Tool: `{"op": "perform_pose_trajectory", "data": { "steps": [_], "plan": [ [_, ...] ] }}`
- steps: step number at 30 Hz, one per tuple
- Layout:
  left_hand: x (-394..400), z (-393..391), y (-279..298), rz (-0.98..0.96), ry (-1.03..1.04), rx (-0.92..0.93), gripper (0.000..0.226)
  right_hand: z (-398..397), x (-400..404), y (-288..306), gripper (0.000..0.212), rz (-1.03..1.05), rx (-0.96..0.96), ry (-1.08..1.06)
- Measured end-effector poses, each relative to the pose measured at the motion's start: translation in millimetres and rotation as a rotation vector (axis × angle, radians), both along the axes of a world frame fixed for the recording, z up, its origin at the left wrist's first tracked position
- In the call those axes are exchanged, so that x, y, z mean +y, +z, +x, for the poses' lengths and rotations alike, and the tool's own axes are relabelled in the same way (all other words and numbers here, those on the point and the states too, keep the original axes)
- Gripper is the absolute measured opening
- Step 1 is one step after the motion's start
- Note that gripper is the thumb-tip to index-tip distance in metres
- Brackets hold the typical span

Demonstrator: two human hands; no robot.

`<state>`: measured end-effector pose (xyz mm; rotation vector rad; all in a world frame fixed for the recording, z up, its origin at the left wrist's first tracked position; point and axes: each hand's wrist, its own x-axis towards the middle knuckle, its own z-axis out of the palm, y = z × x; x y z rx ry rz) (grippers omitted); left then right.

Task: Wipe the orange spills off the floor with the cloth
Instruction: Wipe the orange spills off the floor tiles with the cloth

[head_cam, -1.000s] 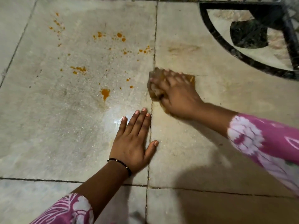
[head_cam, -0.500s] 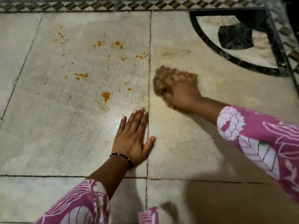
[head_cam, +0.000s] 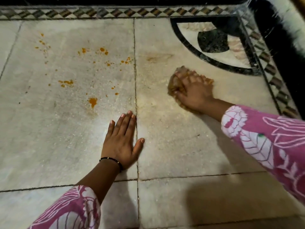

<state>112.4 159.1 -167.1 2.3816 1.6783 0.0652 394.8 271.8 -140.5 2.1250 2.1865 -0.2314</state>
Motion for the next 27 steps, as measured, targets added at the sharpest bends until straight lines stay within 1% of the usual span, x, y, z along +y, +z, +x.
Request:
{"op": "perform_pose_trajectory", "data": {
  "steps": [2,5,7,9,10,11,13,15,16,17,18,19,21,23,24,25,27],
  "plan": [
    [0,0,0,0.004,-0.001,-0.001,0.073,-26,-21,-3,0.084,-0.001,0.015,0.194],
    [1,0,-1,0.018,-0.002,-0.003,0.073,-40,-82,-10,0.078,0.027,0.082,0.409],
    [1,0,-2,0.02,-0.002,-0.017,0.073,-23,-119,-10,0.074,0.012,0.085,0.515],
    [1,-1,-4,0.026,0.001,-0.014,0.073,17,-137,-7,0.071,-0.027,0.076,0.619],
    [1,-2,-4,0.028,0.001,-0.013,0.073,39,-139,-6,0.07,-0.032,0.069,0.626],
    [0,-1,-4,0.029,0.001,-0.016,0.073,60,-135,-6,0.071,-0.029,0.065,0.582],
    [0,-2,-4,0.029,0.002,-0.021,0.074,82,-119,-5,0.073,-0.013,0.058,0.357],
    [0,-1,-4,0.022,0.0,-0.019,0.074,72,-103,-6,0.075,0.037,0.035,0.139],
    [0,-1,-4,0.017,-0.003,-0.014,0.074,59,-98,-6,0.079,0.057,0.017,0.075],
    [0,-1,-3,0.013,-0.004,-0.01,0.074,43,-97,-6,0.083,0.069,0.0,0.054],
    [0,-1,-3,0.009,-0.003,-0.006,0.074,25,-101,-7,0.086,0.072,-0.014,0.083],
    [-1,0,-2,0.006,-0.002,-0.005,0.074,9,-110,-7,0.088,0.072,-0.017,0.157],
    [-1,-1,-2,-0.001,0.001,-0.005,0.074,-10,-140,-9,0.088,0.039,-0.011,0.369],
    [-1,-1,-2,0.0,-0.001,-0.008,0.074,-6,-172,-10,0.086,-0.022,-0.017,0.559],
    [-1,-1,-3,0.002,-0.001,-0.012,0.074,4,-183,-10,0.083,-0.047,0.0,0.622],
    [0,-1,-3,0.006,0.0,-0.015,0.074,19,-189,-9,0.08,-0.056,0.021,0.658],
    [0,-1,-4,0.007,0.001,-0.019,0.074,53,-189,-5,0.078,-0.061,0.024,0.632]
  ]
}}
